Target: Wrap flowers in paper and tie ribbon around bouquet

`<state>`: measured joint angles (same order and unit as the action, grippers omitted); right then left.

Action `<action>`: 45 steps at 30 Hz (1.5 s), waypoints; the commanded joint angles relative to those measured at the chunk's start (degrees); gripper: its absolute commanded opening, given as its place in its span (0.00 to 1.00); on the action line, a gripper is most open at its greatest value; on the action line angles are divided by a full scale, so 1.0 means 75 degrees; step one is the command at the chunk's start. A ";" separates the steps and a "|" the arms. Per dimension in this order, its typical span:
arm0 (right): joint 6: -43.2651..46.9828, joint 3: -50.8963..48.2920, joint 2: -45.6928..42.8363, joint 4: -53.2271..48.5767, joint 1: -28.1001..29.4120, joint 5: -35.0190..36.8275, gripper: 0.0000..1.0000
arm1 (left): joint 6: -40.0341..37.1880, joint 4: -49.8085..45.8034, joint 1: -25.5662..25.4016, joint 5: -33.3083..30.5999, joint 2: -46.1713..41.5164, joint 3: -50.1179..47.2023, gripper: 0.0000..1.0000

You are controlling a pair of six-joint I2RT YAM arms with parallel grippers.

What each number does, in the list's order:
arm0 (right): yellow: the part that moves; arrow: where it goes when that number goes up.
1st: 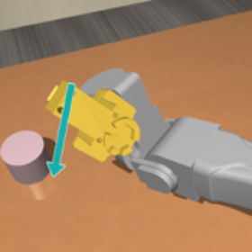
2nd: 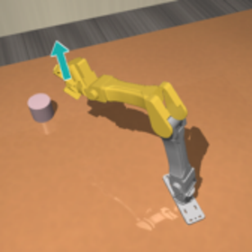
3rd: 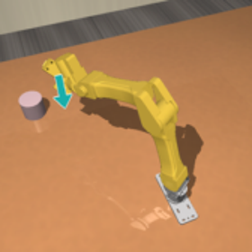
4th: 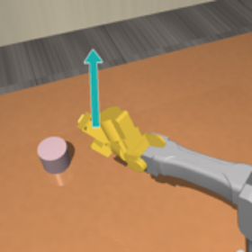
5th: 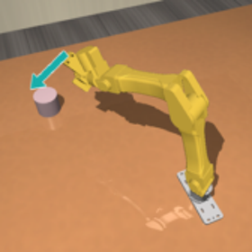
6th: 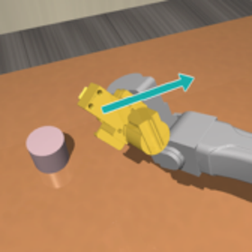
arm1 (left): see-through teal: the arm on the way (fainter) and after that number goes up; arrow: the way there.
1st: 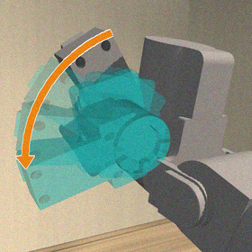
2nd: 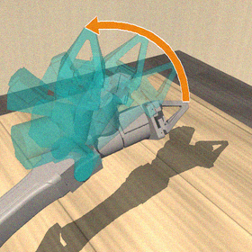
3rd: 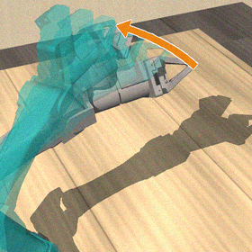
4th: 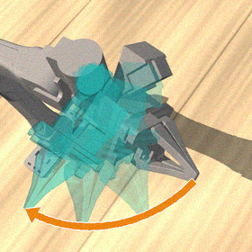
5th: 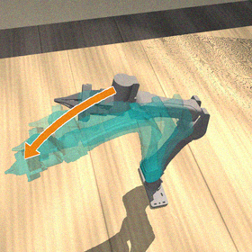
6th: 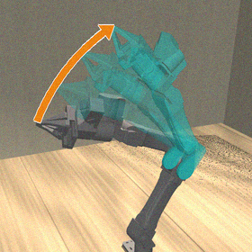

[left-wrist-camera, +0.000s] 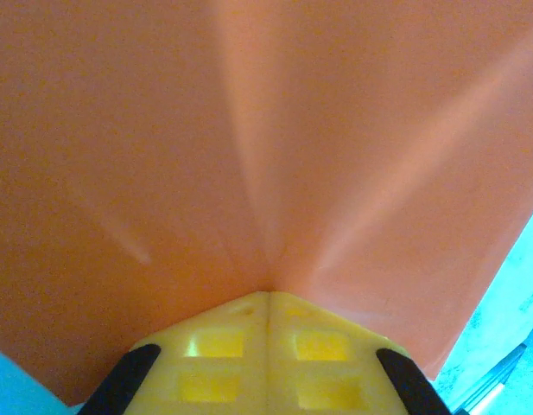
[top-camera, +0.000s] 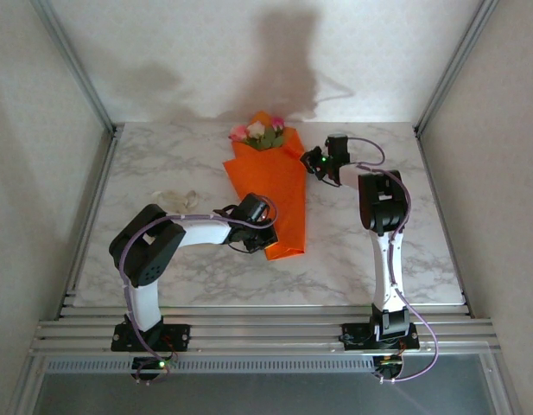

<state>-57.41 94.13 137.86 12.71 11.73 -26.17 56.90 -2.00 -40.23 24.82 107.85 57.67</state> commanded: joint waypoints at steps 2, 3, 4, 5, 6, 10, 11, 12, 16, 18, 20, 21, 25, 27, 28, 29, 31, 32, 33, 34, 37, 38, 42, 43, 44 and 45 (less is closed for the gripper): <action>-0.0213 -0.0959 -0.0645 0.0590 -0.0046 0.0974 0.00 | -0.0279 -0.1316 0.0081 -0.0061 -0.0027 -0.0370 0.00; -0.0288 -0.1399 -0.0917 0.0738 -0.0052 0.1020 0.00 | -0.0335 -0.1414 0.0138 -0.0087 -0.0169 -0.0480 0.00; -0.0369 -0.1856 -0.1172 0.0922 -0.0052 0.1076 0.00 | -0.0392 -0.1497 0.0187 -0.0145 -0.0306 -0.0584 0.00; -0.0505 -0.2393 -0.1486 0.1116 -0.0043 0.1144 0.00 | -0.0472 -0.1617 0.0245 -0.0191 -0.0459 -0.0679 0.00; -0.0646 -0.2903 -0.1785 0.1308 -0.0034 0.1203 0.00 | -0.0540 -0.1747 0.0302 -0.0235 -0.0601 -0.0732 0.00; -0.1122 -0.4681 -0.2670 0.2094 -0.0004 0.1477 0.00 | -0.0676 -0.2236 0.0380 -0.0411 -0.1136 -0.0587 0.00; -0.1208 -0.4968 -0.2801 0.2259 -0.0004 0.1518 0.00 | -0.0666 -0.2351 0.0372 -0.0441 -0.1290 -0.0469 0.01; -0.1267 -0.5175 -0.2911 0.2361 -0.0005 0.1553 0.00 | -0.0650 -0.2460 0.0367 -0.0455 -0.1401 -0.0341 0.07; -0.1430 -0.5808 -0.3264 0.2543 -0.0016 0.1788 0.00 | -0.0537 -0.2643 0.0226 -0.0360 -0.1756 0.0125 0.12; -0.1528 -0.5987 -0.3323 0.2663 -0.0014 0.1815 0.00 | -0.0368 -0.2508 0.0103 -0.0191 -0.1782 0.0277 0.13; -0.1613 -0.6098 -0.3323 0.2832 -0.0011 0.1799 0.00 | -0.0174 -0.2029 -0.0069 0.0139 -0.1647 0.0335 0.13; -0.1630 -0.6114 -0.3321 0.2856 -0.0016 0.1779 0.00 | -0.0135 -0.1887 -0.0173 0.0272 -0.1471 0.0397 0.13; -0.1564 -0.6120 -0.3358 0.2811 -0.0033 0.1757 0.00 | -0.0228 -0.1534 -0.0446 0.0491 -0.0566 0.0525 0.09; -0.1465 -0.6073 -0.3370 0.2682 -0.0055 0.1719 0.05 | -0.0241 -0.1341 -0.0504 0.0394 -0.0208 0.0407 0.06; -0.1394 -0.6042 -0.3370 0.2653 -0.0074 0.1691 0.11 | -0.0292 -0.1348 -0.0508 0.0296 -0.0094 0.0386 0.05; -0.1236 -0.5982 -0.3370 0.2560 -0.0113 0.1630 0.19 | -0.0344 -0.1332 -0.0521 0.0184 -0.0013 0.0363 0.03; -0.0670 -0.5665 -0.3358 0.2035 -0.0142 0.1501 0.34 | -0.0426 -0.1265 -0.0519 0.0082 0.0050 0.0338 0.03; -0.0225 -0.5399 -0.3331 0.1582 -0.0136 0.1478 0.40 | -0.0485 -0.1246 -0.0536 0.0050 0.0067 0.0360 0.03; 0.0127 -0.5168 -0.3286 0.1134 -0.0138 0.1484 0.43 | -0.0529 -0.1276 -0.0540 0.0050 0.0086 0.0401 0.03; 0.0467 -0.4966 -0.3216 0.0798 -0.0157 0.1481 0.47 | -0.0573 -0.1286 -0.0543 0.0054 0.0102 0.0441 0.03; 0.0845 -0.4488 -0.2900 0.0368 -0.0238 0.1272 0.50 | -0.0630 -0.1352 -0.0578 0.0066 0.0150 0.0473 0.02; 0.0909 -0.4327 -0.2775 0.0266 -0.0281 0.1205 0.49 | -0.0631 -0.1352 -0.0578 0.0060 0.0161 0.0447 0.02; 0.1066 -0.3972 -0.2518 0.0186 -0.0400 0.1152 0.46 | -0.0643 -0.1368 -0.0592 0.0066 0.0163 0.0410 0.02; 0.1092 -0.3896 -0.2483 0.0164 -0.0455 0.1143 0.44 | -0.0659 -0.1387 -0.0601 0.0066 0.0163 0.0410 0.01; 0.1152 -0.3801 -0.2452 0.0116 -0.0487 0.1146 0.42 | -0.0669 -0.1389 -0.0601 0.0066 0.0171 0.0408 0.01; 0.1198 -0.3728 -0.2425 0.0041 -0.0520 0.1128 0.39 | -0.0664 -0.1398 -0.0601 0.0061 0.0183 0.0408 0.01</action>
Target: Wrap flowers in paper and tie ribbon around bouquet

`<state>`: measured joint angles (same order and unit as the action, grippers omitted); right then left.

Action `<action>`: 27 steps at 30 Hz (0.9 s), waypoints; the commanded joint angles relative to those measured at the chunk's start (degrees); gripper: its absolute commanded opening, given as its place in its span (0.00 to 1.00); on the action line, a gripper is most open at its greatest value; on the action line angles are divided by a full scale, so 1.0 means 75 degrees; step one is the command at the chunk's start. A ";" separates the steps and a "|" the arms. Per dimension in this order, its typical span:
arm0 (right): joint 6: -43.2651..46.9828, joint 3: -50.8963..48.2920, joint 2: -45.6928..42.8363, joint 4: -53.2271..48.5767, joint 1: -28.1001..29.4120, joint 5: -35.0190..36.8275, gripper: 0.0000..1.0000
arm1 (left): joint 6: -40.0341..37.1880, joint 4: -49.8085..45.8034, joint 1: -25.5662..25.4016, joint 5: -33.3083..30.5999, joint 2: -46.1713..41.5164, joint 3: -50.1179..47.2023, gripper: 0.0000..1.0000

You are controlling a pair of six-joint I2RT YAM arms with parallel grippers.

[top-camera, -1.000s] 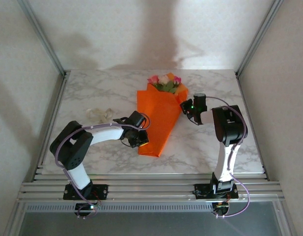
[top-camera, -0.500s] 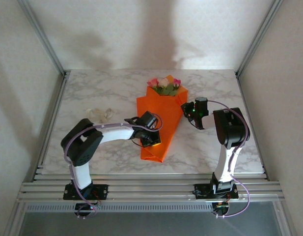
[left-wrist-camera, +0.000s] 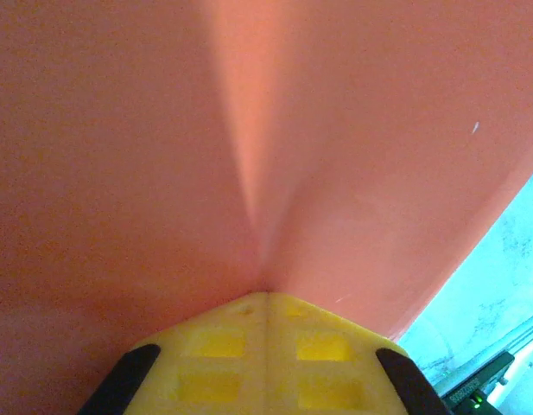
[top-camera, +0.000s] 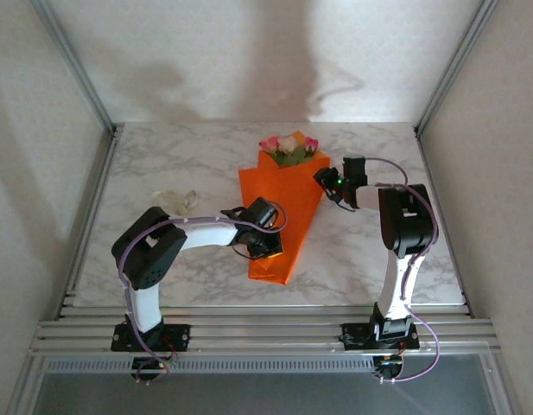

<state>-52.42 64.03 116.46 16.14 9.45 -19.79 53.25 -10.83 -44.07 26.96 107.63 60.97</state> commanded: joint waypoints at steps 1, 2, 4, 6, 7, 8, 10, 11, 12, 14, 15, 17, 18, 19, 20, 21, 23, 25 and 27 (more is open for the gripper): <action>0.0591 0.0381 0.0453 -0.0497 -0.0253 0.0283 0.32 | -0.0176 -0.0238 -0.0089 -0.0223 0.0214 -0.0032 0.01; 0.0617 0.0426 0.0476 -0.0517 -0.0309 0.0292 0.25 | -0.0175 -0.0241 -0.0088 -0.0211 0.0227 -0.0032 0.01; 0.0603 0.0446 0.0502 -0.0458 -0.0415 0.0282 0.18 | -0.0175 -0.0255 -0.0094 -0.0231 0.0250 -0.0025 0.01; 0.0580 0.0489 0.0548 -0.0338 -0.0495 0.0184 0.09 | -0.0182 -0.0253 -0.0088 -0.0203 0.0285 -0.0039 0.01; 0.0577 0.0552 0.0588 -0.0338 -0.0514 0.0141 0.05 | -0.0175 -0.0232 -0.0094 -0.0199 0.0297 -0.0061 0.01; 0.0568 0.0625 0.0635 -0.0299 -0.0540 0.0031 0.04 | -0.0183 -0.0225 -0.0110 -0.0195 0.0318 -0.0077 0.01; 0.0575 0.0790 0.0721 -0.0266 -0.0559 -0.0179 0.14 | -0.0179 -0.0206 -0.0103 -0.0196 0.0334 -0.0078 0.01; 0.0600 0.0872 0.0748 -0.0286 -0.0559 -0.0262 0.23 | -0.0177 -0.0216 -0.0106 -0.0192 0.0343 -0.0070 0.00; 0.0632 0.0945 0.0771 -0.0348 -0.0560 -0.0278 0.29 | -0.0175 -0.0208 -0.0110 -0.0194 0.0350 -0.0059 0.00; 0.0636 0.1010 0.0804 -0.0388 -0.0564 -0.0233 0.34 | -0.0178 -0.0225 -0.0110 -0.0185 0.0356 -0.0043 0.00; 0.0612 0.1059 0.0832 -0.0394 -0.0580 -0.0219 0.33 | -0.0177 -0.0221 -0.0112 -0.0188 0.0366 -0.0031 0.00; 0.0506 0.1156 0.0945 -0.0317 -0.0631 -0.0237 0.32 | -0.0181 -0.0237 -0.0112 -0.0184 0.0379 -0.0014 0.00; 0.0445 0.1230 0.1007 -0.0292 -0.0651 -0.0266 0.30 | -0.0179 -0.0246 -0.0112 -0.0178 0.0385 -0.0002 0.00; 0.0409 0.1308 0.1063 -0.0289 -0.0664 -0.0297 0.25 | -0.0185 -0.0244 -0.0112 -0.0173 0.0391 0.0003 0.00; 0.0382 0.1407 0.1129 -0.0306 -0.0667 -0.0313 0.15 | -0.0181 -0.0258 -0.0113 -0.0173 0.0394 0.0015 0.00; 0.0359 0.1467 0.1169 -0.0303 -0.0680 -0.0318 0.06 | -0.0181 -0.0265 -0.0119 -0.0167 0.0401 0.0020 0.00; 0.0313 0.1554 0.1199 -0.0317 -0.0687 -0.0236 0.00 | -0.0179 -0.0270 -0.0123 -0.0172 0.0410 0.0004 0.00; 0.0243 0.1619 0.1237 -0.0244 -0.0720 -0.0220 0.03 | -0.0186 -0.0258 -0.0125 -0.0155 0.0414 -0.0005 0.00; 0.0183 0.1740 0.1299 -0.0264 -0.0762 -0.0220 0.23 | -0.0171 -0.0248 -0.0132 -0.0149 0.0426 -0.0017 0.00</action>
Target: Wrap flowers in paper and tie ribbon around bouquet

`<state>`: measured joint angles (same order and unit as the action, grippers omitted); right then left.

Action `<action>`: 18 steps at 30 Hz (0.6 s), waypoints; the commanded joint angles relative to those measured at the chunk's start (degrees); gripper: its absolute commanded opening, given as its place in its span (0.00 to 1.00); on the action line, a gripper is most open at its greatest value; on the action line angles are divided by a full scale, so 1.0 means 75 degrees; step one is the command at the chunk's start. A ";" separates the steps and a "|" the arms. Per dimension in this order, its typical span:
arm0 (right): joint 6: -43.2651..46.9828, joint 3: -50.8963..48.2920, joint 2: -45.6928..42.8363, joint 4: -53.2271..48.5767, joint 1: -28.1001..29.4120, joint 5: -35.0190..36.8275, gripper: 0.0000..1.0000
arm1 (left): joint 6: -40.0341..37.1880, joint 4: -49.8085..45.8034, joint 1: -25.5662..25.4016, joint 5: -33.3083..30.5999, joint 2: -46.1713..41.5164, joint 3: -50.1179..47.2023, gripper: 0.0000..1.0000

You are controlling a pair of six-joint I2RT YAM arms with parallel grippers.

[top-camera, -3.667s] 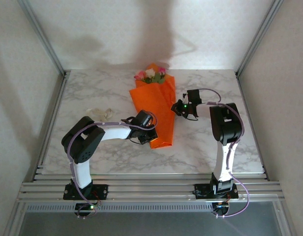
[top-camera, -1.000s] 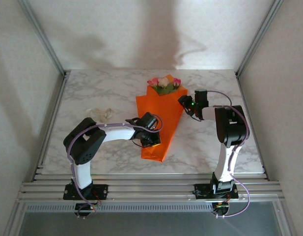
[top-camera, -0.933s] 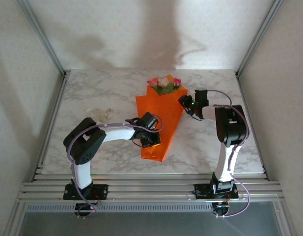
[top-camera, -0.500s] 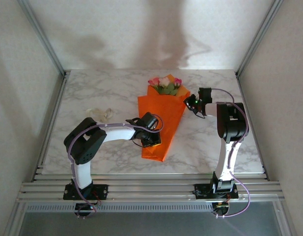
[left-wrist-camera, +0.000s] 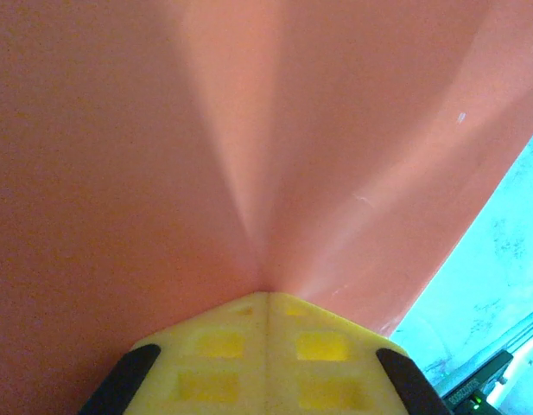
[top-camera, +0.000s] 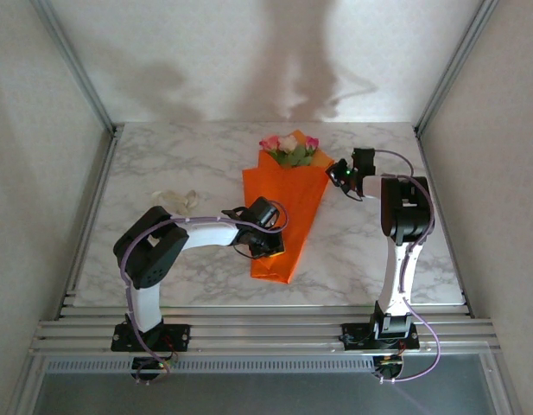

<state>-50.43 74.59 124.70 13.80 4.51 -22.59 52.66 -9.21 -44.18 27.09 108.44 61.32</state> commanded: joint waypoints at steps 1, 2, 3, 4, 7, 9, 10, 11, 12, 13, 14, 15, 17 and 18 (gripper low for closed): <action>-0.0125 0.0390 0.0244 0.0057 -0.0130 0.0174 0.27 | -0.0097 -0.0465 -0.0120 -0.0166 0.0318 -0.0067 0.00; -0.0142 0.0455 0.0296 0.0045 -0.0138 0.0159 0.27 | -0.0107 -0.0459 -0.0115 -0.0158 0.0327 -0.0067 0.00; -0.0163 0.0547 0.0345 0.0002 -0.0145 0.0147 0.23 | -0.0102 -0.0460 -0.0120 -0.0155 0.0330 -0.0067 0.00; -0.0179 0.0649 0.0403 0.0000 -0.0157 0.0124 0.12 | -0.0097 -0.0468 -0.0122 -0.0152 0.0341 -0.0055 0.00; -0.0203 0.0947 0.0566 -0.0087 -0.0180 0.0114 0.02 | -0.0097 -0.0451 -0.0115 -0.0135 0.0375 -0.0020 0.00; -0.0201 0.1134 0.0684 -0.0140 -0.0190 0.0049 0.11 | -0.0100 -0.0451 -0.0121 -0.0132 0.0388 0.0003 0.00; -0.0201 0.1200 0.0735 -0.0169 -0.0181 0.0014 0.12 | -0.0086 -0.0440 -0.0121 -0.0115 0.0400 0.0016 0.00; -0.0208 0.1285 0.0785 -0.0195 -0.0181 -0.0010 0.07 | -0.0087 -0.0430 -0.0121 -0.0104 0.0400 0.0015 0.00; -0.0213 0.1302 0.0798 -0.0195 -0.0180 -0.0003 0.00 | -0.0080 -0.0418 -0.0118 -0.0108 0.0410 0.0015 0.00; -0.0224 0.1305 0.0799 -0.0188 -0.0188 0.0031 0.00 | -0.0062 -0.0395 -0.0121 -0.0096 0.0411 0.0015 0.00; -0.0228 0.1309 0.0796 -0.0177 -0.0182 0.0065 0.00 | -0.0063 -0.0391 -0.0121 -0.0088 0.0423 0.0027 0.00; -0.0219 0.1333 0.0787 -0.0213 -0.0181 0.0110 0.00 | -0.0064 -0.0389 -0.0121 -0.0082 0.0441 0.0045 0.00; -0.0149 0.1513 0.0831 -0.0386 -0.0192 0.0123 0.15 | -0.0068 -0.0396 -0.0121 -0.0062 0.0470 0.0084 0.00; -0.0103 0.1656 0.0866 -0.0489 -0.0198 0.0084 0.16 | -0.0063 -0.0398 -0.0121 -0.0051 0.0492 0.0109 0.00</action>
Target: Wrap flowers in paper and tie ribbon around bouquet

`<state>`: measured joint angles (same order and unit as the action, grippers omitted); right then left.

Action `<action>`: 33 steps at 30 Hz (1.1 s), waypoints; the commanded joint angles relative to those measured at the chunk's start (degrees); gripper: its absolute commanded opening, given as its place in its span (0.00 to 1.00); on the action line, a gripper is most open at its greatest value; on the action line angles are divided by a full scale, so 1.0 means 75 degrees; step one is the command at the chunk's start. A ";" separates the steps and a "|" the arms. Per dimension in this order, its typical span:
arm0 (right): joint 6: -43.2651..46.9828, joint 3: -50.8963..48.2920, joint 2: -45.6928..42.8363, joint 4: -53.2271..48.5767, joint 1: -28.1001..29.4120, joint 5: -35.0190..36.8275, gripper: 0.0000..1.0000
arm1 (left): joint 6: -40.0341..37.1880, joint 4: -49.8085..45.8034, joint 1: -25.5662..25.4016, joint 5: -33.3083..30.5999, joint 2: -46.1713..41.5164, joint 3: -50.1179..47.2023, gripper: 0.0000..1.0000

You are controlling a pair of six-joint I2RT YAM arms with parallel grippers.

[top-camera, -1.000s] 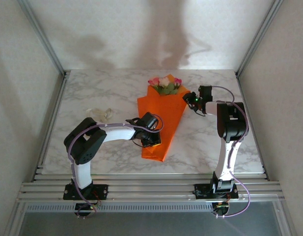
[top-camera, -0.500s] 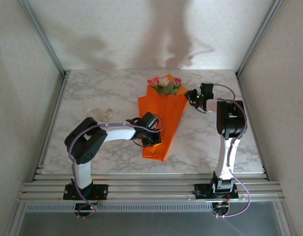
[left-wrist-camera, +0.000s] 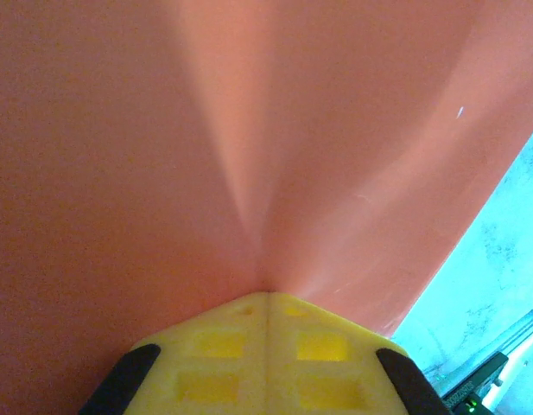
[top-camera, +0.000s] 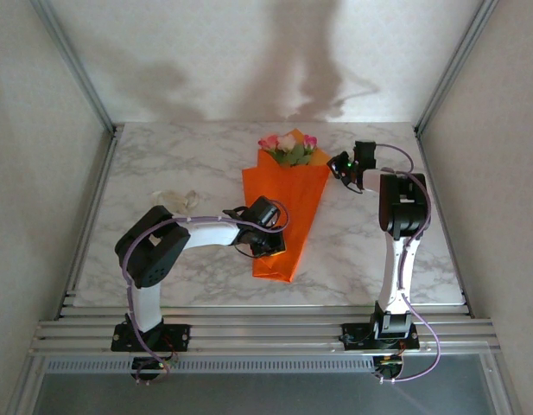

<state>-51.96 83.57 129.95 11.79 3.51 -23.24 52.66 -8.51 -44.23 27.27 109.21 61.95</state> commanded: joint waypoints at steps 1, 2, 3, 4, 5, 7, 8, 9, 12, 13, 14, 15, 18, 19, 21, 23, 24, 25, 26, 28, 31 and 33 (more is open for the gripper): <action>0.0151 0.0605 0.0212 -0.0349 -0.0078 0.0165 0.07 | -0.0062 -0.0498 -0.0115 -0.0066 0.0402 0.0056 0.00; 0.0172 0.0696 0.0225 -0.0455 -0.0088 0.0186 0.02 | -0.0072 -0.0497 -0.0115 -0.0061 0.0415 0.0080 0.00; 0.0210 0.0859 0.0239 -0.0636 -0.0113 0.0245 0.00 | -0.0079 -0.0500 -0.0115 -0.0055 0.0415 0.0103 0.00; 0.0231 0.0964 0.0251 -0.0748 -0.0126 0.0298 0.01 | -0.0087 -0.0515 -0.0124 -0.0061 0.0427 0.0128 0.00; 0.0237 0.1094 0.0271 -0.0912 -0.0160 0.0341 0.12 | -0.0094 -0.0528 -0.0116 -0.0072 0.0424 0.0147 0.00; 0.0284 0.1388 0.0316 -0.1186 -0.0221 0.0372 0.37 | -0.0096 -0.0561 -0.0118 -0.0078 0.0415 0.0205 0.00; 0.0363 0.1532 0.0313 -0.1401 -0.0233 0.0392 0.44 | -0.0101 -0.0598 -0.0113 -0.0104 0.0404 0.0264 0.00; 0.0436 0.1625 0.0251 -0.1616 -0.0239 0.0470 0.46 | -0.0096 -0.0641 -0.0115 -0.0144 0.0363 0.0346 0.02; 0.0542 0.1421 -0.0226 -0.1878 -0.0252 0.0788 0.45 | -0.0096 -0.0976 -0.0093 -0.0425 0.0161 0.0888 0.20; 0.0531 0.1203 -0.0530 -0.1930 -0.0247 0.0944 0.43 | -0.0118 -0.1157 -0.0083 -0.0610 0.0058 0.1173 0.26; 0.0509 0.1018 -0.0814 -0.2066 -0.0239 0.1110 0.42 | -0.0128 -0.1437 -0.0052 -0.0877 -0.0057 0.1498 0.32; 0.0484 0.0874 -0.1063 -0.2250 -0.0244 0.1276 0.41 | -0.0126 -0.1608 -0.0010 -0.1072 -0.0183 0.1735 0.35; 0.0548 0.0374 -0.1943 -0.2999 -0.0107 0.1839 0.39 | 0.0073 -0.2025 0.0262 -0.1782 -0.0799 0.2110 0.38; 0.0633 0.0287 -0.2185 -0.3320 -0.0013 0.2067 0.39 | 0.0250 -0.2066 0.0413 -0.1923 -0.1076 0.2064 0.38; 0.0760 0.0148 -0.2677 -0.4115 0.0276 0.2502 0.37 | 0.0543 -0.2095 0.0760 -0.2140 -0.1697 0.1782 0.39; 0.0887 0.0049 -0.3083 -0.4711 0.0779 0.2747 0.36 | 0.0767 -0.2309 0.1260 -0.2378 -0.2383 0.1385 0.41; 0.1010 0.0005 -0.3265 -0.4940 0.1144 0.2794 0.36 | 0.0850 -0.2370 0.1609 -0.2435 -0.2781 0.1082 0.42; 0.1154 -0.0055 -0.3412 -0.5092 0.1686 0.2831 0.36 | 0.0907 -0.2449 0.2028 -0.2381 -0.3174 0.0669 0.42; 0.1318 -0.0116 -0.3507 -0.5144 0.2185 0.2829 0.35 | 0.0930 -0.2493 0.2433 -0.2313 -0.3514 0.0287 0.41; 0.1925 -0.0212 -0.3521 -0.5019 0.3555 0.2685 0.38 | 0.0964 -0.2498 0.3421 -0.2116 -0.4336 -0.0718 0.40; 0.3461 0.0128 -0.2927 -0.4790 0.5605 0.2537 0.45 | 0.1091 -0.2211 0.4787 -0.1703 -0.5485 -0.2151 0.38; 0.4720 0.0319 -0.2453 -0.4403 0.6646 0.2529 0.50 | 0.1144 -0.2103 0.5618 -0.1295 -0.5942 -0.2834 0.39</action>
<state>-31.81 85.08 107.26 -19.64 44.84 -3.64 59.42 -22.04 -6.81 13.67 67.99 46.26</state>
